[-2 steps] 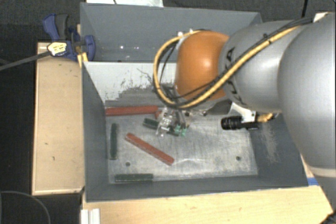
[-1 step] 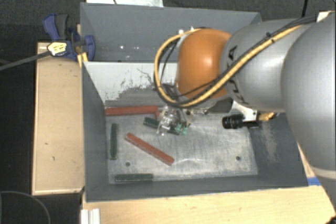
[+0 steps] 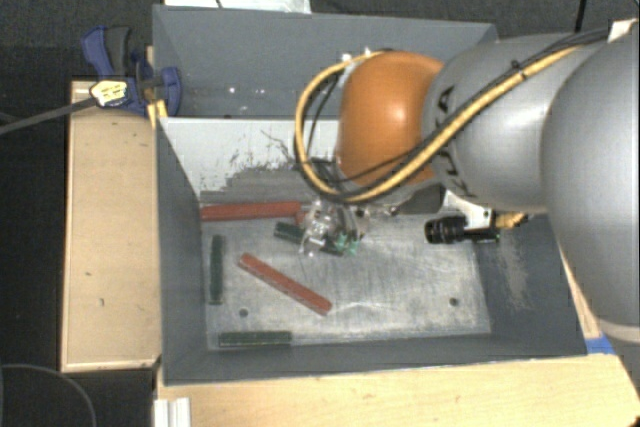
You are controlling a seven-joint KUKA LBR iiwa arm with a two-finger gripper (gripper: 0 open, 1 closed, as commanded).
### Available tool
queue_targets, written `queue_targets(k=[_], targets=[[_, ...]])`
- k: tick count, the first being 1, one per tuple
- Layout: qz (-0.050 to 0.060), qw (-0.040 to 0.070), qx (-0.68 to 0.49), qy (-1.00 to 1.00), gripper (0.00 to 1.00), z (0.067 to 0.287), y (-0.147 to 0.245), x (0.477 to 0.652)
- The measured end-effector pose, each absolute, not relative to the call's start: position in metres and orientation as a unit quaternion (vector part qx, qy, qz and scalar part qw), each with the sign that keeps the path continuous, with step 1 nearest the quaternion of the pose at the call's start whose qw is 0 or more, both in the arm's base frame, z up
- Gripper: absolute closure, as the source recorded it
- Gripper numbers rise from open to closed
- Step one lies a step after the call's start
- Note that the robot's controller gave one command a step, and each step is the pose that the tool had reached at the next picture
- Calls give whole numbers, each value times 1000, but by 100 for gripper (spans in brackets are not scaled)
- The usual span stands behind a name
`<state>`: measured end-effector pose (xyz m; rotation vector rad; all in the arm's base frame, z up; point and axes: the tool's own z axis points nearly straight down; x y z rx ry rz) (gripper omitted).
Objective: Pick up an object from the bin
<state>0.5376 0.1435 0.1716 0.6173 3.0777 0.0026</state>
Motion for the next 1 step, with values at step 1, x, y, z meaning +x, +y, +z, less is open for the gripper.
queue_targets(k=[1], targets=[[1,1,196,981,100,178,143,538]])
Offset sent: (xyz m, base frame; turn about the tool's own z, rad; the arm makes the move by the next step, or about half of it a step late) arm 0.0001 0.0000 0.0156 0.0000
